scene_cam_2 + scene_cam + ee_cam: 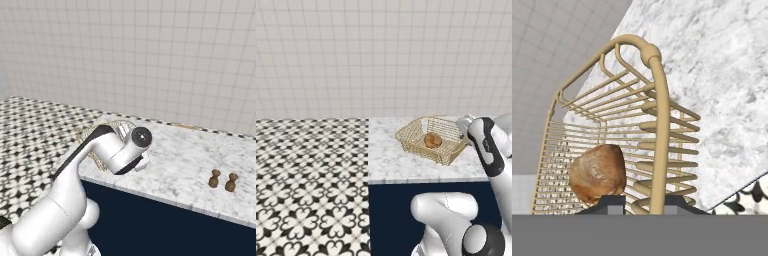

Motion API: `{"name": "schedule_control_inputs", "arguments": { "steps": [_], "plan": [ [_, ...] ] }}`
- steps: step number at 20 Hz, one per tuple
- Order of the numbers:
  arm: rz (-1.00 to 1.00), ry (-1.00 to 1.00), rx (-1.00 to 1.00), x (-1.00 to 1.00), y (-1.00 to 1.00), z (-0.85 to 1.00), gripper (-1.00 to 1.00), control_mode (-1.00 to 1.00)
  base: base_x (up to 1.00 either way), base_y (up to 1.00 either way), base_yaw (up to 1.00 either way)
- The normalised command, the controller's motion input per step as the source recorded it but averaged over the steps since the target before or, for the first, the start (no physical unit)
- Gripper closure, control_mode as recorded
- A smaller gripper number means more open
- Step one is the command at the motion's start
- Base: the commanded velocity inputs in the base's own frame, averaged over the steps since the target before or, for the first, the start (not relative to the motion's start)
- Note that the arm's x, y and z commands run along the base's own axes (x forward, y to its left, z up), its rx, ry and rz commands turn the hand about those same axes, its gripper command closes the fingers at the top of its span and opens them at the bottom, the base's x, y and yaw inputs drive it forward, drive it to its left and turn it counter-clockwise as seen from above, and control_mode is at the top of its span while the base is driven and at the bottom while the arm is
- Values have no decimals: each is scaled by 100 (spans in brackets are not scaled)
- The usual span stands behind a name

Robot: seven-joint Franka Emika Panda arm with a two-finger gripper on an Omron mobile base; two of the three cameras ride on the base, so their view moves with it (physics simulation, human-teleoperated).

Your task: Open the cabinet, pick up the bread from the cabinet and place it in the basket. Then move the basket to the dining counter.

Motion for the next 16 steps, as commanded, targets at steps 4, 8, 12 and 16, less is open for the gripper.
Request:
{"name": "schedule_control_inputs", "arguments": {
  "steps": [4,8,12,16],
  "plan": [
    [14,2,0,53,-25,-42,100,-100,0,0,0],
    [3,7,-2,52,-4,-44,100,-100,0,0,0],
    [-9,14,-16,59,0,-62,100,-100,0,0,0],
    [-10,9,-14,53,0,-56,100,-100,0,0,0]
  ]
}}
